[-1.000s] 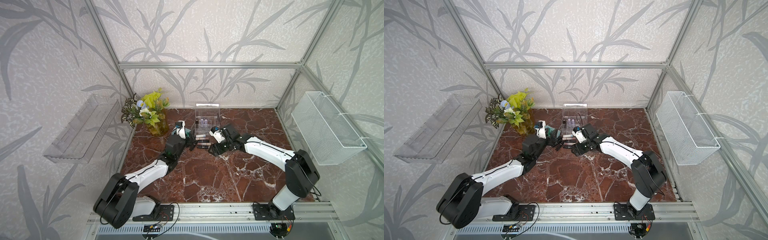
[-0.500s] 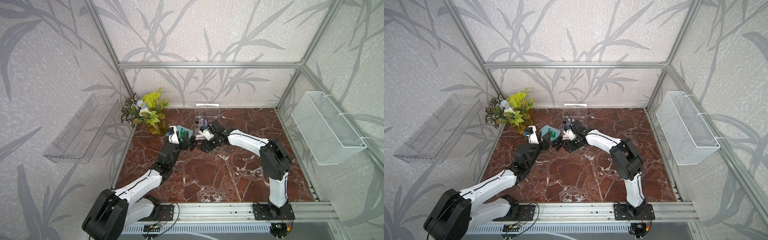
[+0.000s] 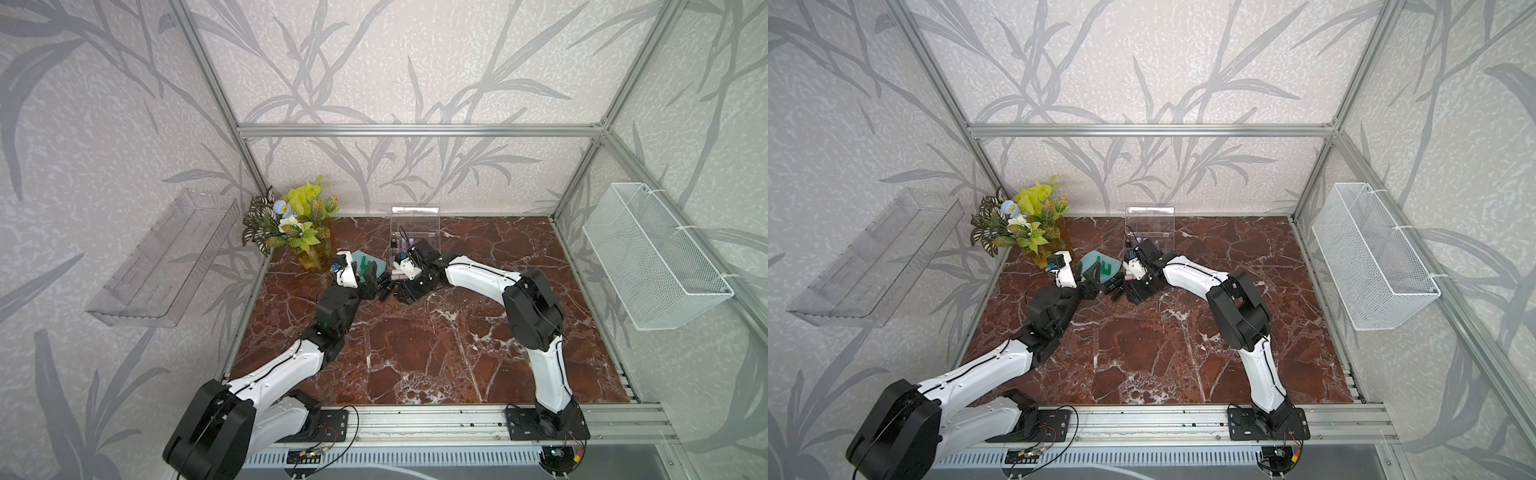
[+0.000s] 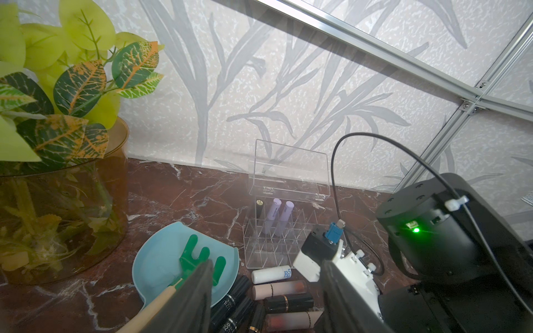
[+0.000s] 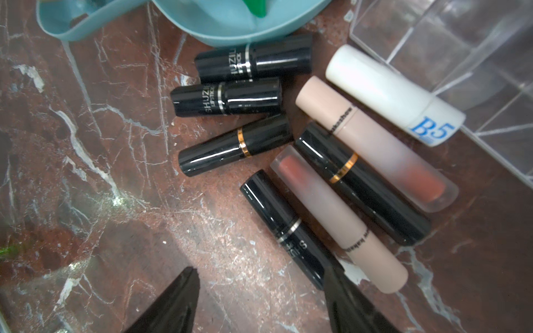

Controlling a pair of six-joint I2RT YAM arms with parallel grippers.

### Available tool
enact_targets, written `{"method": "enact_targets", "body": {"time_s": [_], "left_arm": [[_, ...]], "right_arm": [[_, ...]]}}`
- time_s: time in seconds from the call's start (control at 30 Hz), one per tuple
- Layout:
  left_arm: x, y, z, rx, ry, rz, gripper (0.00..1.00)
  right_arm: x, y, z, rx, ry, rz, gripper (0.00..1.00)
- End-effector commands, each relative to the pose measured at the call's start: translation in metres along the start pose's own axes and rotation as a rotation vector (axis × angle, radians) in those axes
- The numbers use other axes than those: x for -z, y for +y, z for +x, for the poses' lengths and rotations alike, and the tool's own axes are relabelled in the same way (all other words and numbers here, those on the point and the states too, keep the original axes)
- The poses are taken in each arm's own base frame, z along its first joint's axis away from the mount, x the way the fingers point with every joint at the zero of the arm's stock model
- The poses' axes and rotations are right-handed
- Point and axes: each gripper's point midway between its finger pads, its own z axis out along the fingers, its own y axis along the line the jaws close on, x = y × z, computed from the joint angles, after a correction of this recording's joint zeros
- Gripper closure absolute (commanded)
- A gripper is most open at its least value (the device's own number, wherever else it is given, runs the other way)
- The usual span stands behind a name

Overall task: Arrange the lipsticks in the organizer
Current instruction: Pick up the lipstick at the center of the board.

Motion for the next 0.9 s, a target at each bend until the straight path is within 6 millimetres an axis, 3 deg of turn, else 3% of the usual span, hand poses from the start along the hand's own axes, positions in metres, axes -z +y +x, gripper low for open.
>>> {"method": "enact_targets", "body": {"time_s": [0.0, 0.43, 0.67, 0.87], "left_arm": [[0.003, 0.000, -0.009, -0.002, -0.035, -0.003, 0.39], [0.001, -0.001, -0.006, -0.004, -0.023, 0.001, 0.38], [0.000, -0.001, -0.005, -0.006, -0.021, 0.001, 0.39], [-0.001, -0.001, -0.005, -0.008, -0.017, -0.003, 0.38]], "right_arm": [[-0.006, 0.001, -0.001, 0.009, 0.025, 0.001, 0.28], [-0.012, -0.001, 0.013, 0.000, 0.068, -0.001, 0.31], [-0.017, -0.004, 0.033, 0.016, 0.125, 0.049, 0.37], [-0.019, 0.001, 0.037, 0.041, 0.151, 0.069, 0.46]]}}
